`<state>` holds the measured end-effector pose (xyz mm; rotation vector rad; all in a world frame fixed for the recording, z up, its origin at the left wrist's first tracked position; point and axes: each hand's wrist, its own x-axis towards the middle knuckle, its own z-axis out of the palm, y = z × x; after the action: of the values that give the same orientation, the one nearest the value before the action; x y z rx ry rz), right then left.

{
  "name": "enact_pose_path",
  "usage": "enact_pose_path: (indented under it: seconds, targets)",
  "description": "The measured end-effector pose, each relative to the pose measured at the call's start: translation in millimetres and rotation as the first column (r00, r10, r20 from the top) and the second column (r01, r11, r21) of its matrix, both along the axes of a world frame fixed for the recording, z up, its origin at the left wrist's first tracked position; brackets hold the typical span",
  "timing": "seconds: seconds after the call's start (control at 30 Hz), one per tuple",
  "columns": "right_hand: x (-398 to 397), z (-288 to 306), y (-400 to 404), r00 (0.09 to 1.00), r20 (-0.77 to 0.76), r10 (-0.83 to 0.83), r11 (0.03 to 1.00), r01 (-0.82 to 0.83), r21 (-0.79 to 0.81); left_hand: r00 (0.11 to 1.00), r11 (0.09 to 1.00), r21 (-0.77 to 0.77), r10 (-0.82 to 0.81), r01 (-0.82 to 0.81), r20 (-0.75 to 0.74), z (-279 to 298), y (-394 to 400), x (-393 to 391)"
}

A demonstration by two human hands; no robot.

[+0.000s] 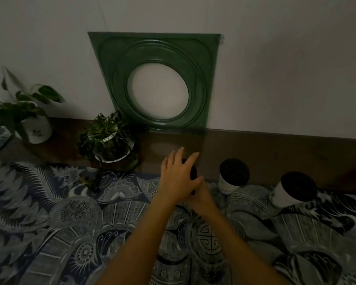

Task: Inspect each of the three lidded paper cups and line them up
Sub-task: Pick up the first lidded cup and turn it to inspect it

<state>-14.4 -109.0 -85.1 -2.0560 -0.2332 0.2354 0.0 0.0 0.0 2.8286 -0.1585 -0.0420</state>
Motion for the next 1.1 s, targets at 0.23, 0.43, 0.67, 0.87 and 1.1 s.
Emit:
enact_pose_path:
  seconds: [0.23, 0.43, 0.67, 0.87, 1.1]
  targets:
    - [17, 5, 8, 0.991, -0.104, -0.083, 0.951, 0.11, 0.289, 0.992, 0.999, 0.012, 0.035, -0.033, -0.122, -17, 5, 12]
    - [4, 10, 12, 0.984, -0.18, 0.018, 0.992, 0.005, 0.126, 0.992, 0.994, -0.064, 0.078, -0.084, -0.096, -23, 16, 1]
    - [-31, 31, -6, 0.964, -0.231, 0.128, 0.976, -0.081, 0.203, 0.938, 0.794, -0.512, 0.205, -0.326, -0.279, -13, 41, -45]
    - [-89, 76, -26, 0.991, -0.115, 0.074, 0.996, -0.068, 0.056, 0.93, 0.556, -0.745, 0.199, -0.368, -0.31, 21, 40, -104]
    - [-161, 158, -45, 0.995, 0.102, 0.011, 0.995, -0.001, -0.098, 0.957, 0.459, -0.84, 0.148, -0.291, -0.25, 103, 20, -164]
